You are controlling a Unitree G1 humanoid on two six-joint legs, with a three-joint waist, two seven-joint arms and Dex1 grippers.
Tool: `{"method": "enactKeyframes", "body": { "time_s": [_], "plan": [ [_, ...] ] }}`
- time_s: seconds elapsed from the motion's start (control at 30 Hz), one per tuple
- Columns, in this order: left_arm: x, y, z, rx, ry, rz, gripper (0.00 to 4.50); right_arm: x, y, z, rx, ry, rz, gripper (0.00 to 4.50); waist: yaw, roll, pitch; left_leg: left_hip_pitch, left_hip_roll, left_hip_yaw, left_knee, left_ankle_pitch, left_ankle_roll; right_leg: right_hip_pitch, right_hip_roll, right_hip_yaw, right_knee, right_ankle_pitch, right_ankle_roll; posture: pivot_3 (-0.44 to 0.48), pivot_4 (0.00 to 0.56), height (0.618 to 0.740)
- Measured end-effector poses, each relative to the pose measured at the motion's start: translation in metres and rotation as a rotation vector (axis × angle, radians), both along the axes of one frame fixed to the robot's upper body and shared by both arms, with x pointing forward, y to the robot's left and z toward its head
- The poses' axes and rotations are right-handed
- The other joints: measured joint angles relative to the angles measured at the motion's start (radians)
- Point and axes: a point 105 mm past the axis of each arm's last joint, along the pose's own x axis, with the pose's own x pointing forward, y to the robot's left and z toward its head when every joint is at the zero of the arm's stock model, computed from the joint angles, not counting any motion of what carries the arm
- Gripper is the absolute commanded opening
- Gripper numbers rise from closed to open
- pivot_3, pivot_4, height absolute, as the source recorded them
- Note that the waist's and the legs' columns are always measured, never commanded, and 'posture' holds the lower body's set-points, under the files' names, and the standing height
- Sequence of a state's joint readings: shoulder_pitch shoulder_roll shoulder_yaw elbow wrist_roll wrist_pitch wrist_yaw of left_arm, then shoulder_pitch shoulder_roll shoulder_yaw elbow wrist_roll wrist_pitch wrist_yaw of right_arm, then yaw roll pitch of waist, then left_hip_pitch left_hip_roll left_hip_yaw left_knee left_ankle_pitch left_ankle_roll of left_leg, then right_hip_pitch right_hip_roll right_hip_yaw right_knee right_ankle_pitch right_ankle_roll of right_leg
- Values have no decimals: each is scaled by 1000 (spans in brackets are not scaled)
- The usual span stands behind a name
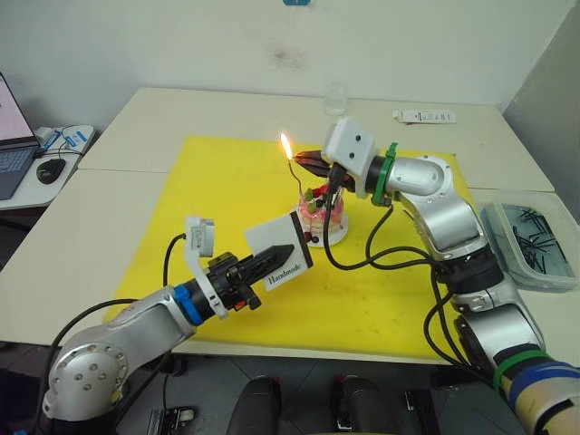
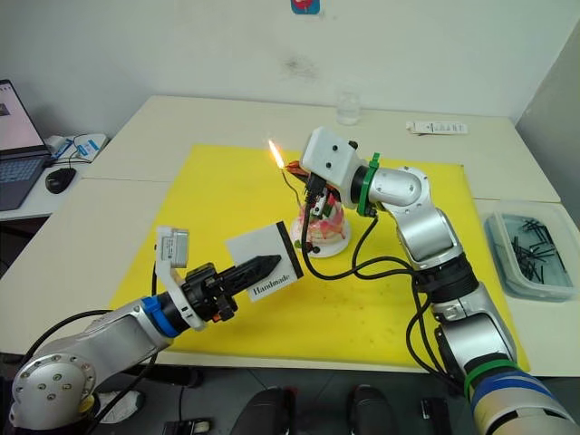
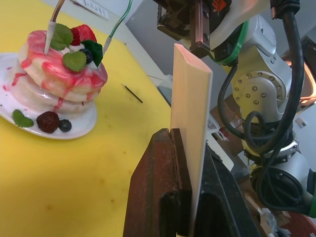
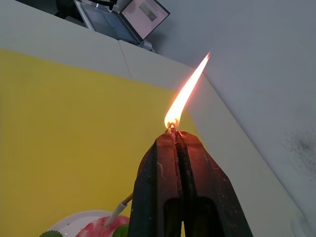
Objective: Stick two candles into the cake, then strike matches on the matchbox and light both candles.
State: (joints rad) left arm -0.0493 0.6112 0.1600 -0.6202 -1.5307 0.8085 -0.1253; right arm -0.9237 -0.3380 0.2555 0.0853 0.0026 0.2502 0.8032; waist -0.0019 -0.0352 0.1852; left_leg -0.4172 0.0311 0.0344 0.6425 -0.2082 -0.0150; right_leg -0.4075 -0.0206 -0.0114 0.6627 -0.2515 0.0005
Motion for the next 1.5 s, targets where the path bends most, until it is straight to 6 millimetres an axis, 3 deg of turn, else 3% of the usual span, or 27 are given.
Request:
{"method": "enactKeyframes", "body": {
  "time_s": [1.5],
  "plan": [
    [0, -4, -1, -3, 4, -10, 0, 9, -7, -8, -35, -6, -29, 54, 0, 0, 0, 0, 0, 0, -1, 0, 0, 0, 0, 0, 0, 0, 0, 0, 150, 740]
  ]
}}
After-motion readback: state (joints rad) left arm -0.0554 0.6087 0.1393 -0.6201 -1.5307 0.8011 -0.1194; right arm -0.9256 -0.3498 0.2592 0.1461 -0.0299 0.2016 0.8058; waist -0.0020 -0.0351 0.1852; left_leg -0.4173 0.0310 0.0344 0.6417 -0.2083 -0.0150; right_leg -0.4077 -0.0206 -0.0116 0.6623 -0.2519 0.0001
